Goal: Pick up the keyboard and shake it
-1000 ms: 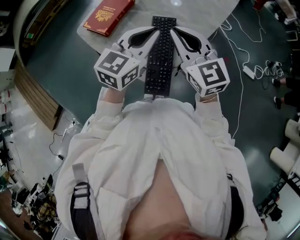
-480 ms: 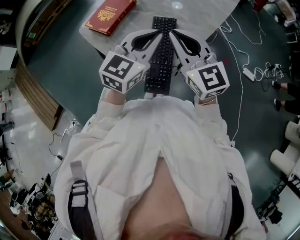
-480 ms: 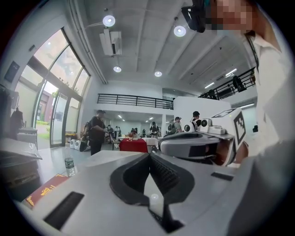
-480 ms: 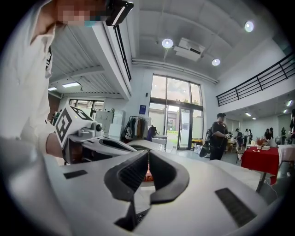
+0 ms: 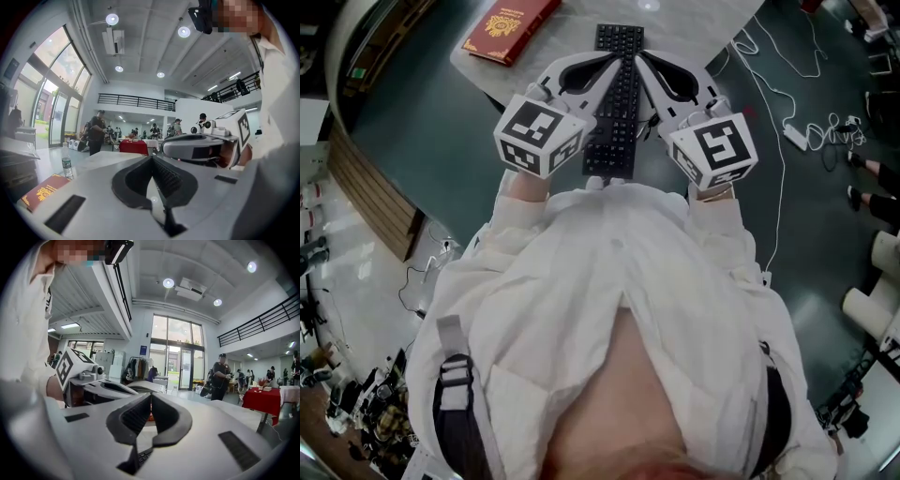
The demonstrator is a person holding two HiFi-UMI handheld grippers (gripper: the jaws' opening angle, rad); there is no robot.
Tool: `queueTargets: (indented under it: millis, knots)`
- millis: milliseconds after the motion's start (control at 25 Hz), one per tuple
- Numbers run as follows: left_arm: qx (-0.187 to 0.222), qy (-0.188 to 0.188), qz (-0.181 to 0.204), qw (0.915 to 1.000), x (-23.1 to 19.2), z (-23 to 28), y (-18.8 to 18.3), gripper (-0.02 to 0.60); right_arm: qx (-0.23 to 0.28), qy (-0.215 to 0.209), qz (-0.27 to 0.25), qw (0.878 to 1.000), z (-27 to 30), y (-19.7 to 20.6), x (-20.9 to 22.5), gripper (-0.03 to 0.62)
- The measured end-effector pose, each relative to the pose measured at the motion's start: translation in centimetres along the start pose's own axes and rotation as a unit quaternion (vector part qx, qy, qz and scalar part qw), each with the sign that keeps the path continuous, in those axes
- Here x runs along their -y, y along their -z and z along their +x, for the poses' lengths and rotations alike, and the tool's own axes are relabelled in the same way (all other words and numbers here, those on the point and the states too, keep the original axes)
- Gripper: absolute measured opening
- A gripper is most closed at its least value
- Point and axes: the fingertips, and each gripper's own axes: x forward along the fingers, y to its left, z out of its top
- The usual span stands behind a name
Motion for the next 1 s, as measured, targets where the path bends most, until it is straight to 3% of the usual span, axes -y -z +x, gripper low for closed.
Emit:
queueTargets:
  millis: [360,1000]
  knots:
    - [-0.008,0.002,-0.002,1.0000,0.0,0.2,0.8,0.014,-0.031,-0.012,-0.003,0.999,0.4,2.0,-0.4,0.028]
    - [-0.017,0.000,-0.024,0.9996,-0.1,-0.1,2.1,0.014,-0.027,-0.007,0.002,1.000,0.1,1.9,-0.6,0.028]
